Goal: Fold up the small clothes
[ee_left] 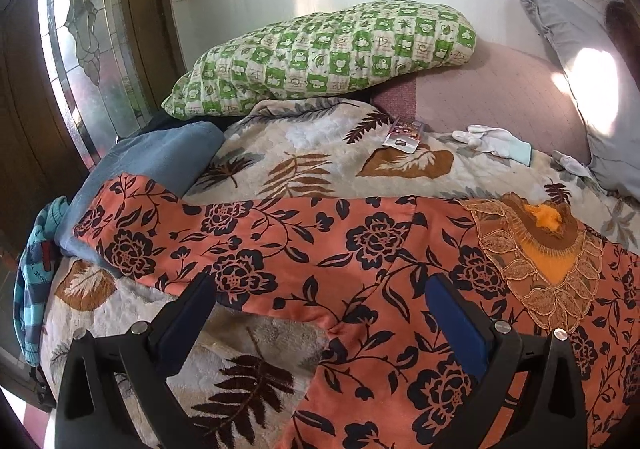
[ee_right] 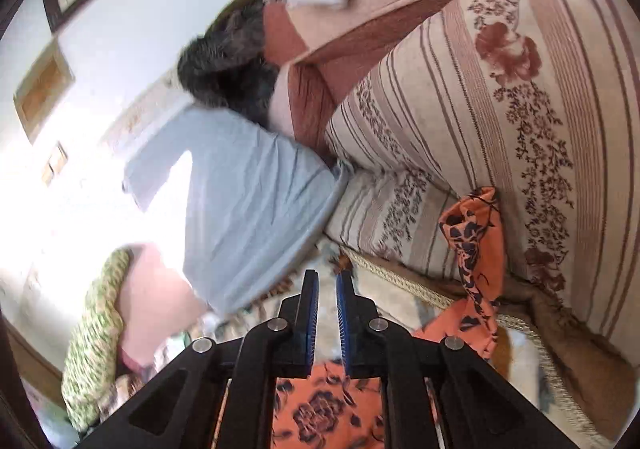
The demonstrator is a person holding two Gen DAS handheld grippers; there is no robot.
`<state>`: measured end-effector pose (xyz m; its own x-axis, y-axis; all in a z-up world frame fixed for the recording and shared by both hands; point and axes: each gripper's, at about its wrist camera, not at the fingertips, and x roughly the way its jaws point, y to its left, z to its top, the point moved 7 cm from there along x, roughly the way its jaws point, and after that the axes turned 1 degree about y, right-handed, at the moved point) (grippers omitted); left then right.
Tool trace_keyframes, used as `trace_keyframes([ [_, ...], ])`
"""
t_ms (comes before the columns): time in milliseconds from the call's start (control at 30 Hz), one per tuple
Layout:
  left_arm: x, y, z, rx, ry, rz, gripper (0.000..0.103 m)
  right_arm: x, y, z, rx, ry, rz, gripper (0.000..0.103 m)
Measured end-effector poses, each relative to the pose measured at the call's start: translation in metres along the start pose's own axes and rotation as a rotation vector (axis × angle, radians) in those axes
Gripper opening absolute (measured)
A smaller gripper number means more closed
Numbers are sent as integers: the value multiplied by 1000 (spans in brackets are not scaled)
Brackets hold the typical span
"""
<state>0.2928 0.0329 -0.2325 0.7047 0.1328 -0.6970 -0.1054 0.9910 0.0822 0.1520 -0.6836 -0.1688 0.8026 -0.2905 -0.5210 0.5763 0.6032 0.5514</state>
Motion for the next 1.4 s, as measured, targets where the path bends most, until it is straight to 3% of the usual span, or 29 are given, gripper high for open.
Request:
trace_keyframes([
  [200, -6, 1, -4, -31, 30, -75, 103, -12, -69, -25, 55, 14, -187, 14],
  [300, -9, -12, -5, 2, 20, -72, 103, -12, -96, -40, 90, 5, -182, 14],
  [533, -8, -51, -16, 123, 23, -68, 103, 17, -73, -46, -79, 14, -170, 18],
  [667, -6, -61, -19, 168, 20, -56, 103, 37, -79, -41, -117, 19, -291, 18],
  [733, -4, -62, -19, 165, 28, -59, 103, 26, -76, -42, -73, -21, -208, 18],
  [800, -3, -63, -19, 155, 35, -67, 103, -15, -68, -41, -69, -193, -111, 19],
  [833, -4, -64, -20, 154, 38, -72, 103, -37, -63, -42, -85, -296, -67, 24],
  [867, -4, -65, -21, 156, 39, -78, 103, -52, -61, -45, -99, -377, -19, 71],
  [900, -6, -66, -22, 162, 36, -82, 103, -57, -61, -46, -102, -408, 29, 102],
  [1000, -13, -69, -24, 182, 9, -76, 103, -33, -77, -49, -20, -235, 55, 103],
  [1067, -15, -68, -23, 186, -3, -71, 103, -18, -92, -46, 19, -188, -80, 103],
  [1133, -13, -67, -22, 177, 5, -75, 103, 2, -93, -41, -24, -122, -135, 100],
  [1233, -8, -68, -23, 171, 24, -77, 103, 35, -86, -32, -108, -18, -210, 87],
  [1333, -3, -70, -24, 174, 42, -78, 103, 58, -85, -15, -134, -10, -240, 84],
  [1367, -1, -71, -24, 175, 47, -82, 103, 69, -83, -12, -139, 5, -249, 75],
  [1400, 0, -71, -25, 177, 52, -84, 103, 81, -85, -10, -143, 38, -260, 56],
])
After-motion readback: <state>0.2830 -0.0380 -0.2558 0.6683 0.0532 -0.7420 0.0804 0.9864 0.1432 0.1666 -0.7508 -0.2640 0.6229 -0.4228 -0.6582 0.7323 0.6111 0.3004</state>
